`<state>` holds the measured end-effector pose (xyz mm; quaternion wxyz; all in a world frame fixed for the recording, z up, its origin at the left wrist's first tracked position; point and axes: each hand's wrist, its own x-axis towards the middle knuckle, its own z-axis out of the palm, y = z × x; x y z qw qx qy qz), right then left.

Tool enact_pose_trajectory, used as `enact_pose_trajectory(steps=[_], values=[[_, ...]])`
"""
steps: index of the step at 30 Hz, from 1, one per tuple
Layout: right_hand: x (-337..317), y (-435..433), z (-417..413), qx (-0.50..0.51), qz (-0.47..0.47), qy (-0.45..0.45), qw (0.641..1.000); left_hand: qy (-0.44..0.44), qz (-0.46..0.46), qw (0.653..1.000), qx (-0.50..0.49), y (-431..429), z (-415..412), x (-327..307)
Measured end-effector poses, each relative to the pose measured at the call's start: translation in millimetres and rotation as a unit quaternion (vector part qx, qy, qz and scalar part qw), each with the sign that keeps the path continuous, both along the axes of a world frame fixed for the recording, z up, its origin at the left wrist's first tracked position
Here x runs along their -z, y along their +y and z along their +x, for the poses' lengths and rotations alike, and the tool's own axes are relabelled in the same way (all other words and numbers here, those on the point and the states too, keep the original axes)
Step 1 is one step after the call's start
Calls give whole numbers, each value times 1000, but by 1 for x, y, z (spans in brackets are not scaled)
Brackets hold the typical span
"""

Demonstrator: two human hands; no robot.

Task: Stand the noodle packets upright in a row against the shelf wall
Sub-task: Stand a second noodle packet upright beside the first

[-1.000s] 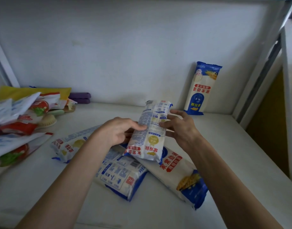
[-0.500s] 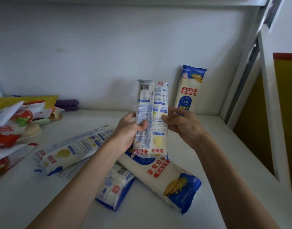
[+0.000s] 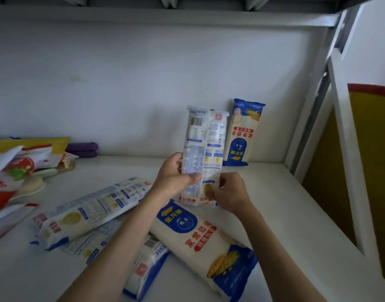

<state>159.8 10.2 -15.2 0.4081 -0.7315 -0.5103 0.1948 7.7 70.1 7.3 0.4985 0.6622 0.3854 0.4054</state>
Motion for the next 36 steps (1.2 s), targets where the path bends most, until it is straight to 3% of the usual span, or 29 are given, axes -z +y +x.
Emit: enact_pose_trajectory(steps=[5, 19, 24, 29, 36], values=[[7, 20, 4, 32, 22, -28, 999, 8, 53, 995, -87, 16, 24, 19], [20, 115, 46, 93, 87, -19, 992, -69, 116, 987, -90, 112, 96, 51], [23, 128, 50, 98, 79, -17, 992, 10, 57, 985, -160, 128, 92, 55], [19, 131, 47, 144, 43, -71, 986, 46, -8, 998, -33, 131, 77, 55], [14, 125, 45, 179, 0, -46, 983, 67, 51, 982, -169, 124, 90, 50]])
